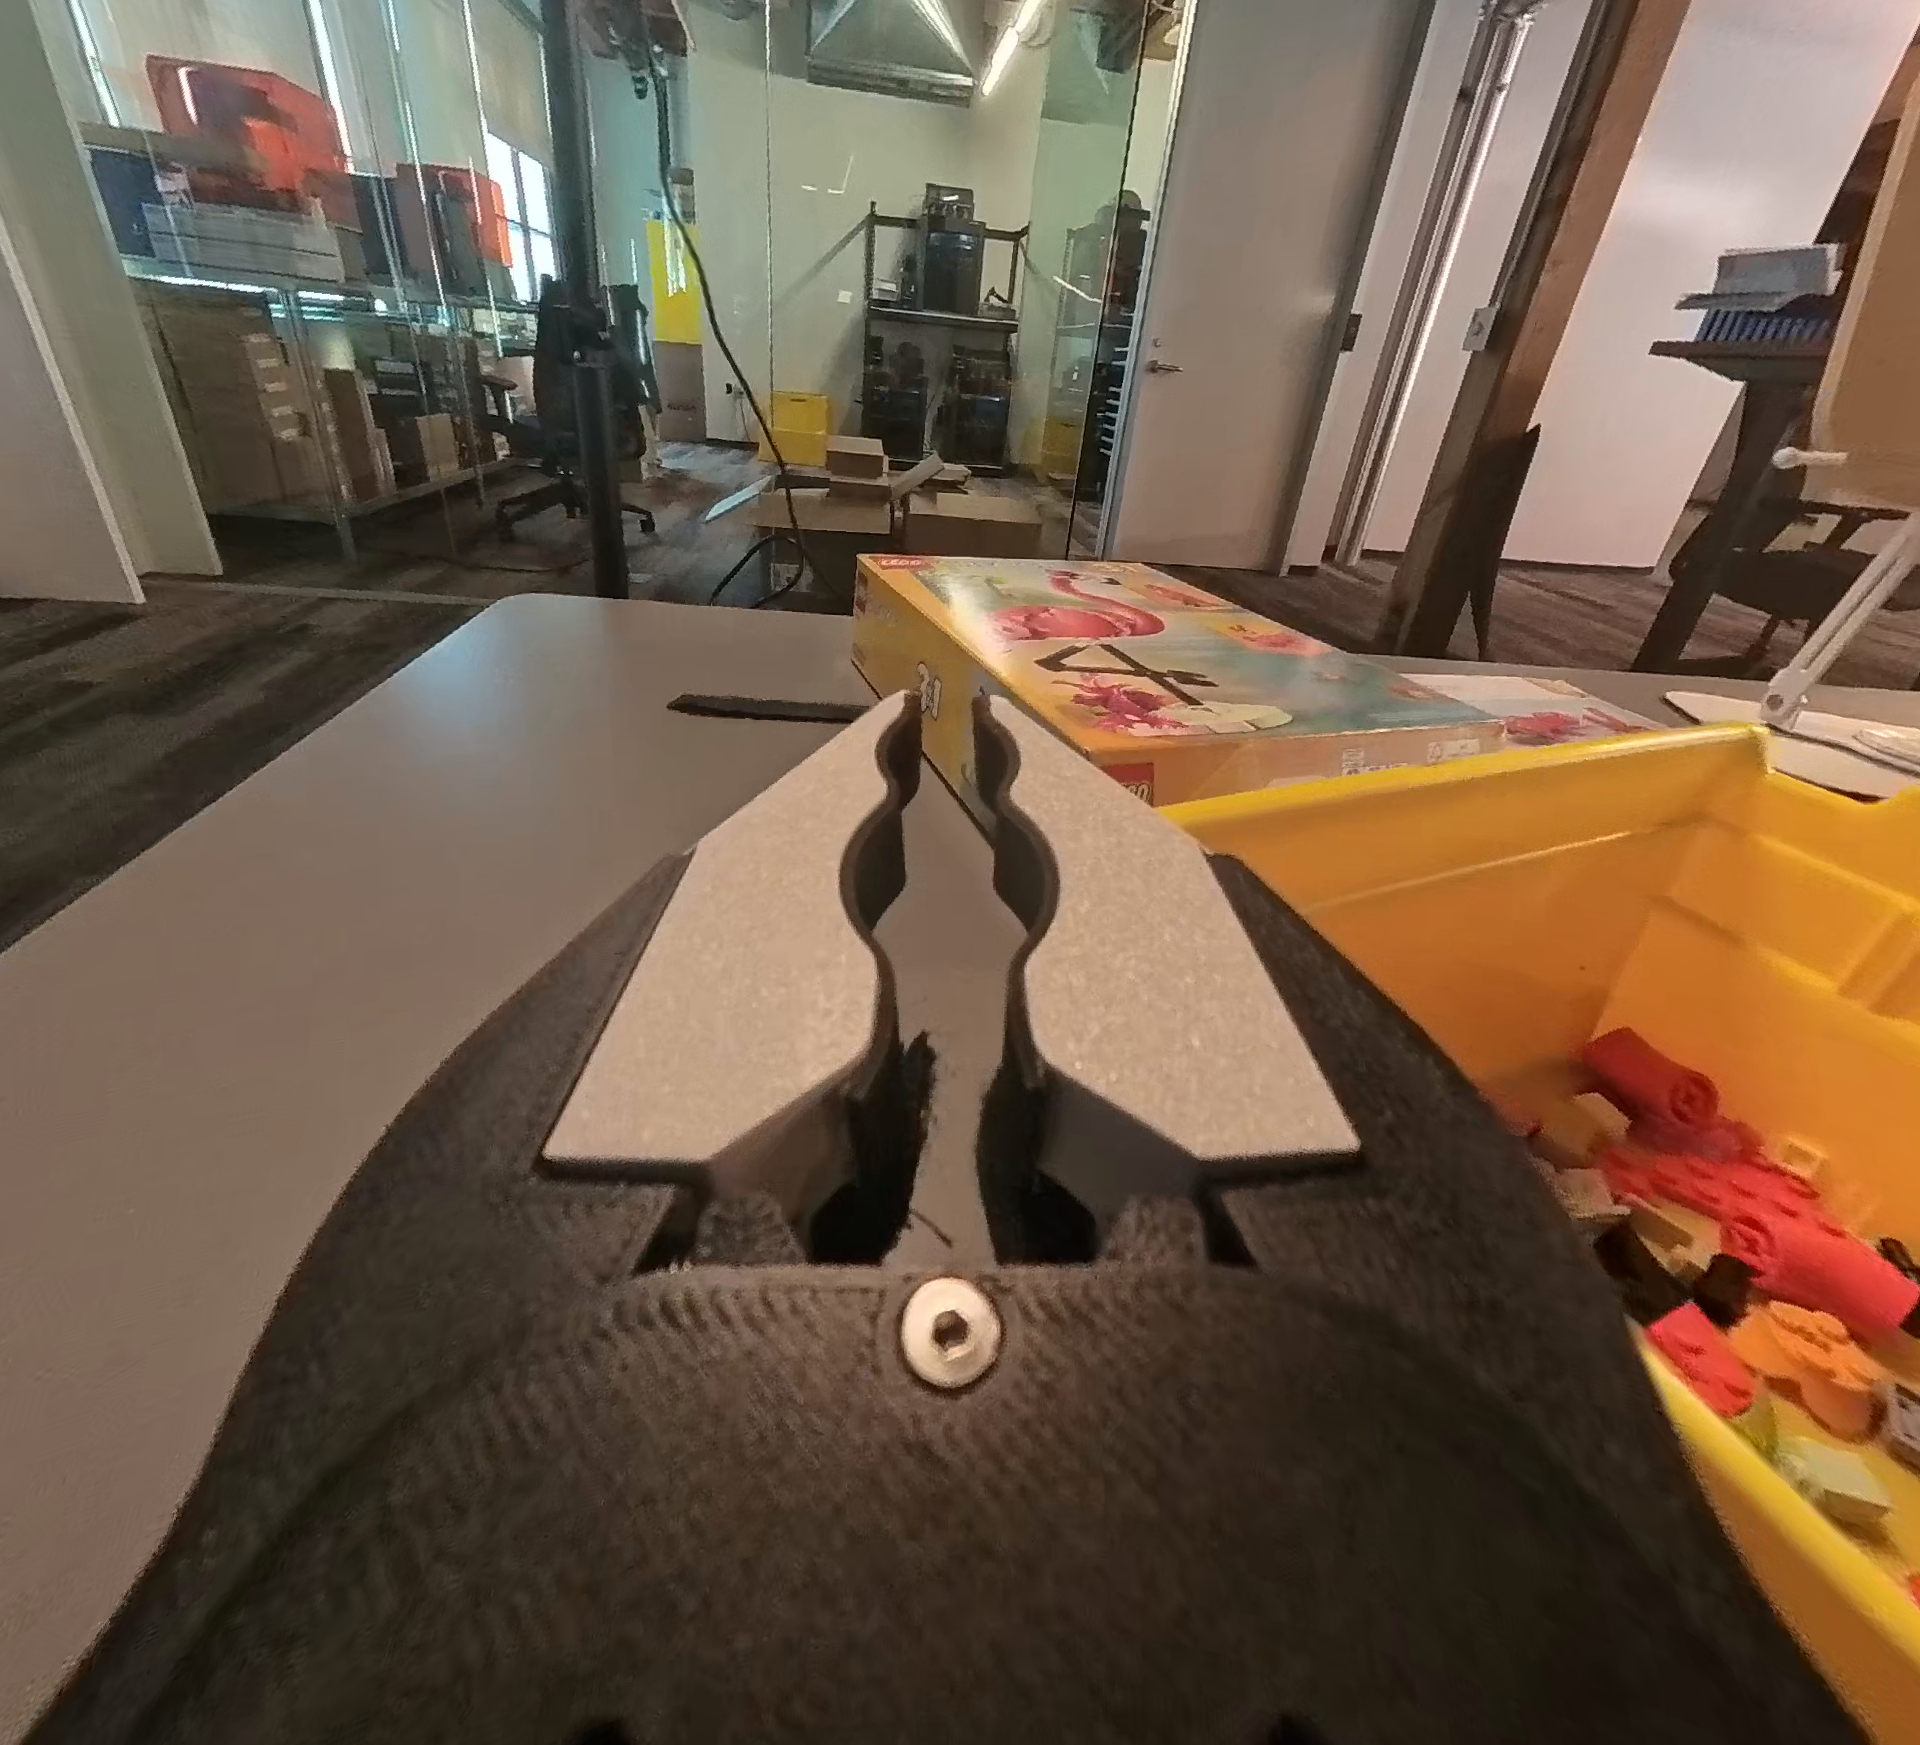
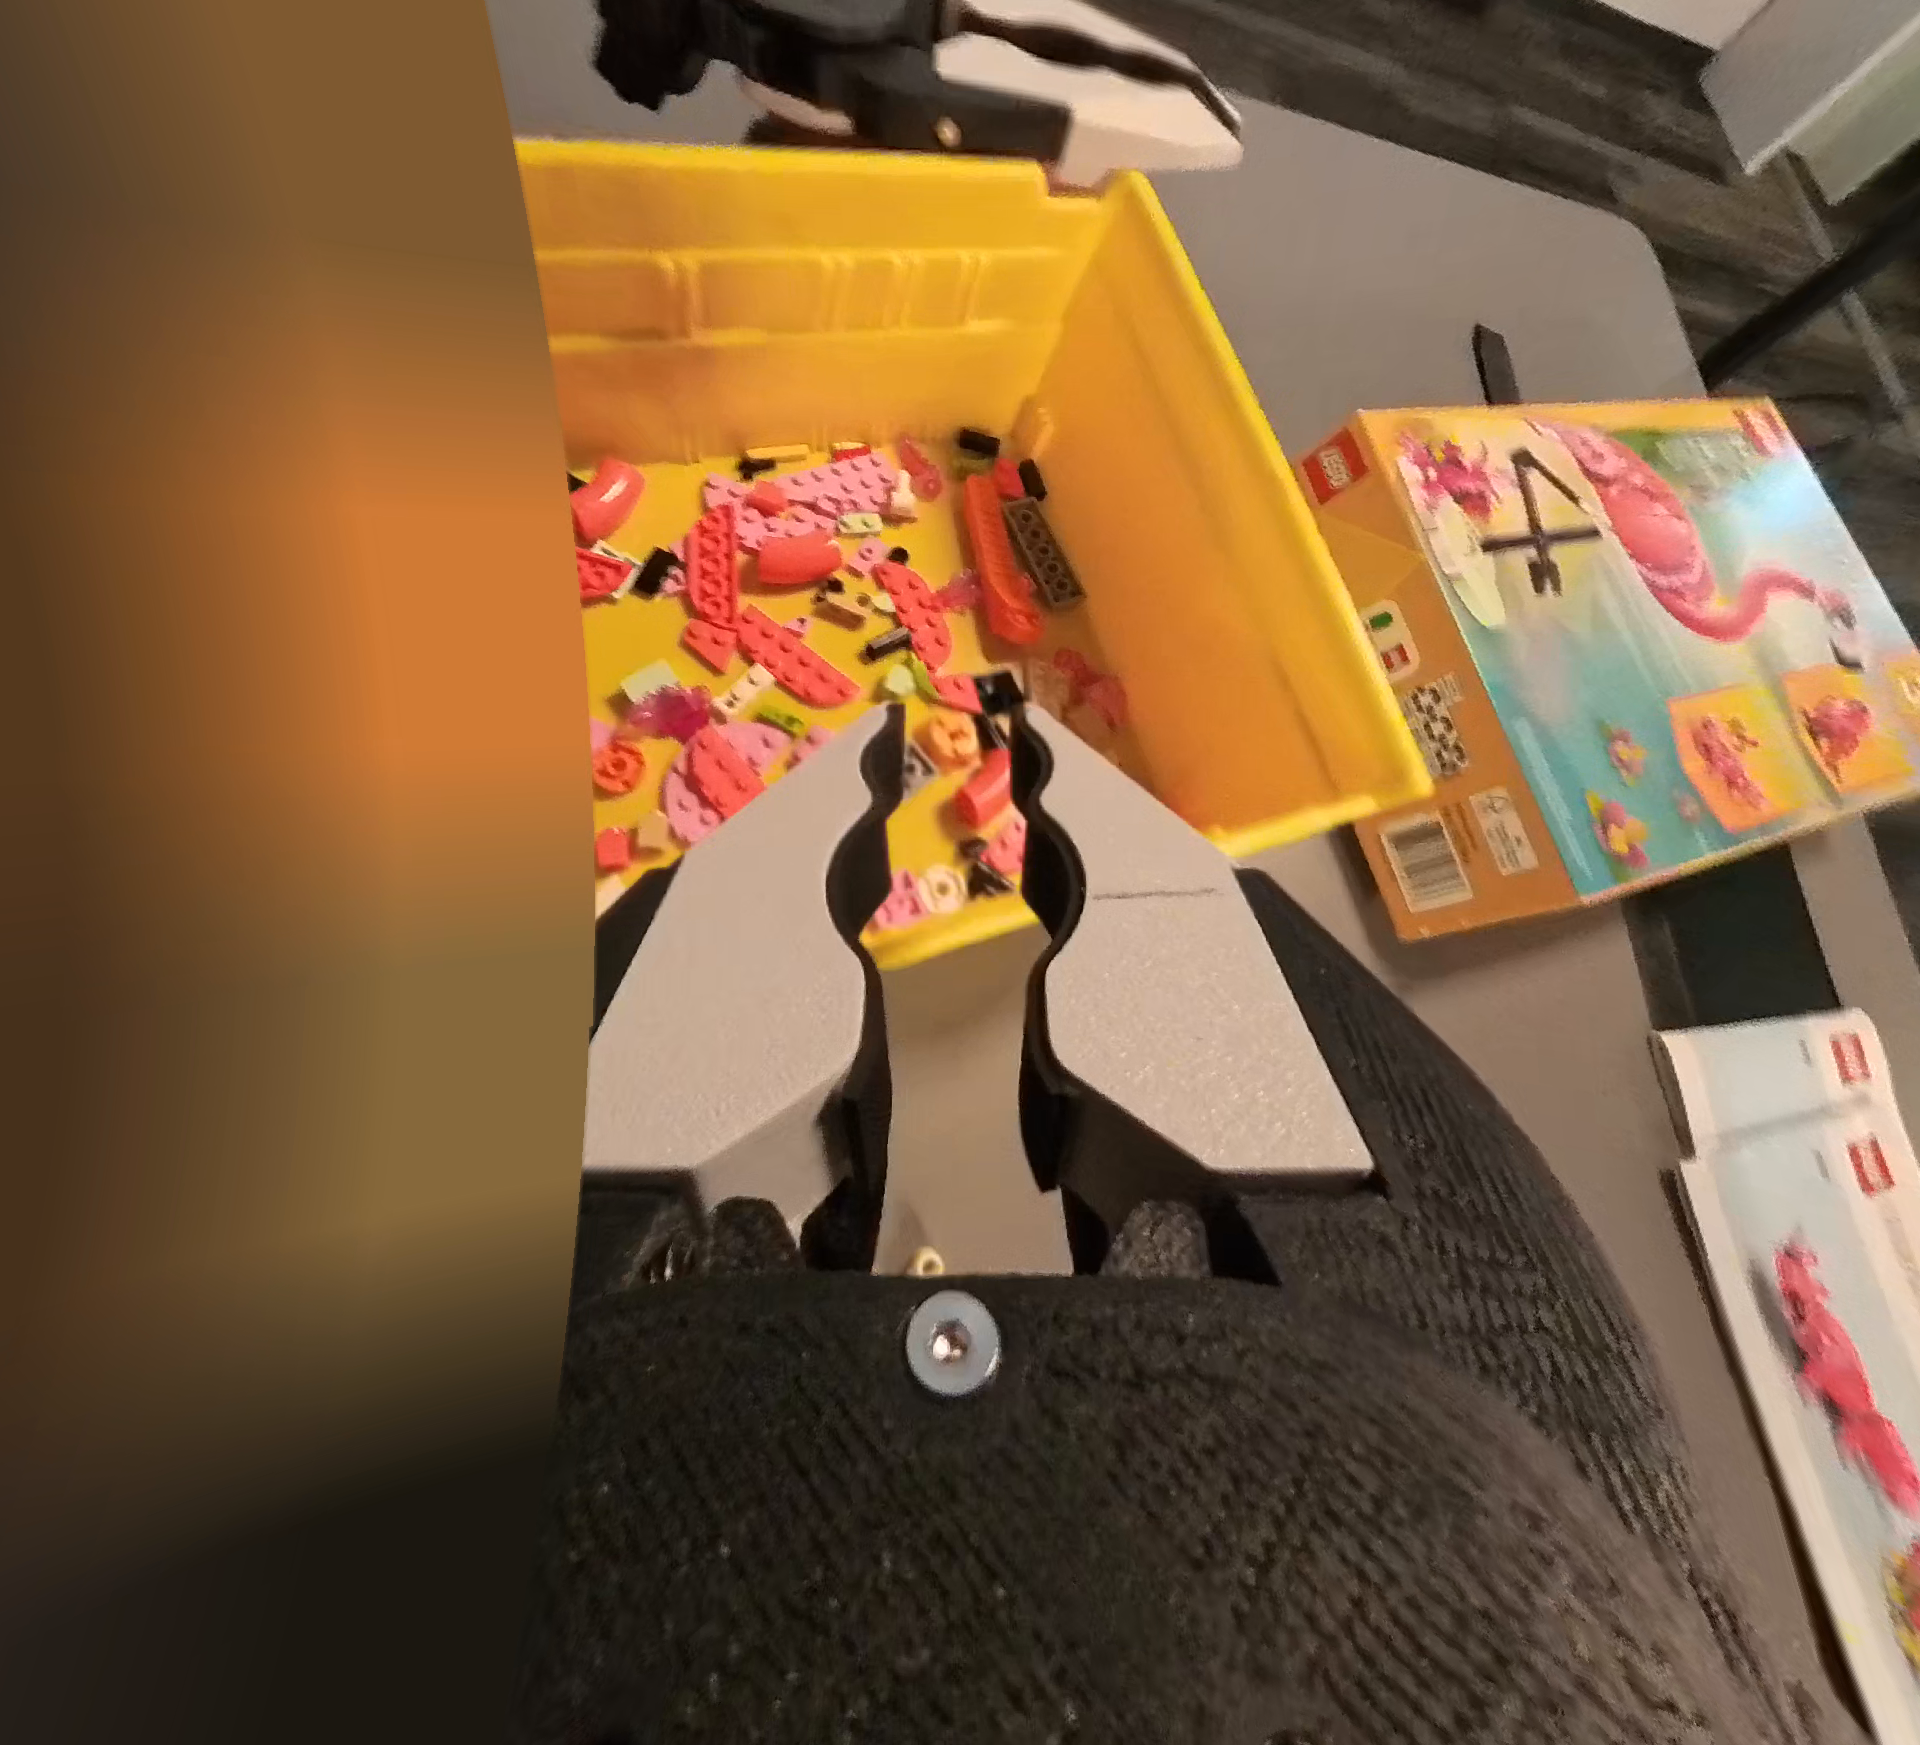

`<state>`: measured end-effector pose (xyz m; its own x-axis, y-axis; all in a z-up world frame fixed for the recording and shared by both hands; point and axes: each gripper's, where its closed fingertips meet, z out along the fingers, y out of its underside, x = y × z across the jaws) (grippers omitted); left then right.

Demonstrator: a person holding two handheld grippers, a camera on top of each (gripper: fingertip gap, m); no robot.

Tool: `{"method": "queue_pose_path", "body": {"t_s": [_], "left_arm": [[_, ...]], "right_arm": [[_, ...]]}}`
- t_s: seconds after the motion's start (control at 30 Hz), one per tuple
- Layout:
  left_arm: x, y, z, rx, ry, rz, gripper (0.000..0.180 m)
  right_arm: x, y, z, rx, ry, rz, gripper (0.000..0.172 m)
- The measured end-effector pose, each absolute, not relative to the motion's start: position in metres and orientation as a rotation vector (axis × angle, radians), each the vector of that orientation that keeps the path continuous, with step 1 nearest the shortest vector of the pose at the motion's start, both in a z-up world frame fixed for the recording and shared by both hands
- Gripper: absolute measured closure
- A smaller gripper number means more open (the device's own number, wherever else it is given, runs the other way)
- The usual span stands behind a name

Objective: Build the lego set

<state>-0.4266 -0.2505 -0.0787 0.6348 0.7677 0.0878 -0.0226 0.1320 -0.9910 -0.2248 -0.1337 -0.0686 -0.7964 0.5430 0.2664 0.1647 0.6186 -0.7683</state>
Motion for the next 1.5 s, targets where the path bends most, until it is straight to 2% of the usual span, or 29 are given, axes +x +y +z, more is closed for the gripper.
{"method": "queue_pose_path", "body": {"t_s": [0.03,0.17,0.3,0.33,0.43,0.53,0.77,0.9,1.0,1.3,1.4,1.5], "left_arm": [[-0.427,-0.25,-0.079,-1.332,-0.698,0.653,0.172],[-0.426,-0.249,-0.078,-1.334,-0.685,0.654,0.172],[-0.425,-0.249,-0.078,-1.333,-0.681,0.654,0.173],[-0.425,-0.249,-0.077,-1.333,-0.68,0.655,0.173],[-0.424,-0.249,-0.077,-1.331,-0.675,0.651,0.173],[-0.424,-0.248,-0.077,-1.329,-0.672,0.648,0.173],[-0.423,-0.248,-0.076,-1.327,-0.665,0.638,0.173],[-0.423,-0.248,-0.076,-1.324,-0.669,0.63,0.173],[-0.423,-0.248,-0.076,-1.324,-0.671,0.624,0.173],[-0.424,-0.247,-0.076,-1.321,-0.675,0.609,0.173],[-0.424,-0.248,-0.076,-1.318,-0.675,0.607,0.173],[-0.424,-0.248,-0.076,-1.319,-0.676,0.606,0.173]], "right_arm": [[-0.223,-0.141,-0.067,-0.532,-2.364,1.061,0.153],[-0.23,-0.17,-0.072,-0.469,-2.429,1.002,0.152],[-0.248,-0.199,-0.116,-0.303,-2.692,0.755,0.146],[-0.252,-0.205,-0.128,-0.267,-2.754,0.7,0.142],[-0.269,-0.217,-0.148,-0.281,-2.851,0.602,0.11],[-0.267,-0.243,-0.153,-0.263,-2.944,0.741,0.103],[-0.261,-0.247,-0.184,-0.322,-3.102,0.637,0.089],[-0.196,-0.237,-0.173,-0.191,-3.417,0.553,0.098],[-0.214,-0.215,-0.167,-0.156,-3.28,0.389,0.098],[-0.253,-0.179,-0.19,-0.178,-3.164,0.035,0.086],[-0.218,-0.186,-0.182,-0.165,-3.367,0.094,0.103],[-0.217,-0.173,-0.171,-0.188,-3.366,0.021,0.105]]}}
